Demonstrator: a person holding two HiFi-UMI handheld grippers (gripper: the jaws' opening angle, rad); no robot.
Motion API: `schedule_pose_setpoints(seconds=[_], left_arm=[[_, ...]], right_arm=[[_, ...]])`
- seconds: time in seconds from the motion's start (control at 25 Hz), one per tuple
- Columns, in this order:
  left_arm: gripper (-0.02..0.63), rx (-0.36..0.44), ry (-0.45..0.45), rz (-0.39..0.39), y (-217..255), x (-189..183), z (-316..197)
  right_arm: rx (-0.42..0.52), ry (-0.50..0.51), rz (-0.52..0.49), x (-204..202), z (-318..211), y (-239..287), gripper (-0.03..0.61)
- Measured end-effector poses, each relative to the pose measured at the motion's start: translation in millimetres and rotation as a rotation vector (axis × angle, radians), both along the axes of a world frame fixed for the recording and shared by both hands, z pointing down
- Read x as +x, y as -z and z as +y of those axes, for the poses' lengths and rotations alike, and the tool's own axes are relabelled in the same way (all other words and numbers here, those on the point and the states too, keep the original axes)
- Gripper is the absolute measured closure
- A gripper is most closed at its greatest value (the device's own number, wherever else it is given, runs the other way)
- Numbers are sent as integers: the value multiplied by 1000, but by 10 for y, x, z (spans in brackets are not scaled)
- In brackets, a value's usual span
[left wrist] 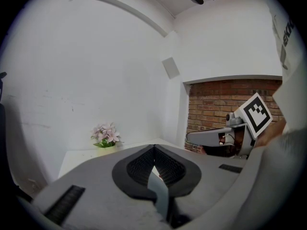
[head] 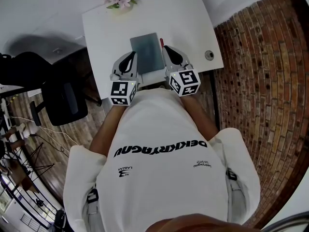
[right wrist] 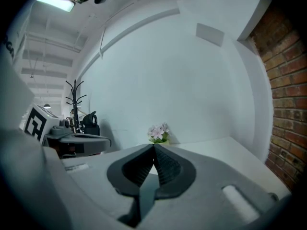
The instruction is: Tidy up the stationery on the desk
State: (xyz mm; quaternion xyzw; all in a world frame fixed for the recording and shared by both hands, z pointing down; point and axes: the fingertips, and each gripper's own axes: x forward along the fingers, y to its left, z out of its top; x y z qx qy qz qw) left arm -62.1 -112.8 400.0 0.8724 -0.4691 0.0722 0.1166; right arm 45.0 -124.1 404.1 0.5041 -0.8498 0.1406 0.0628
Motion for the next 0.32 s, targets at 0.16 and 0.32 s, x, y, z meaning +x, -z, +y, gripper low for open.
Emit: schedule_pose_setpoints(seconds=[0.16, 0.32], left_arm=[[615, -3, -1, 1, -14, -18, 10], [615, -3, -2, 2, -33, -41, 17]], right_arm=[[-5, -1, 2, -17, 5, -10, 581], [-6, 2, 5, -44, 14, -27, 581]])
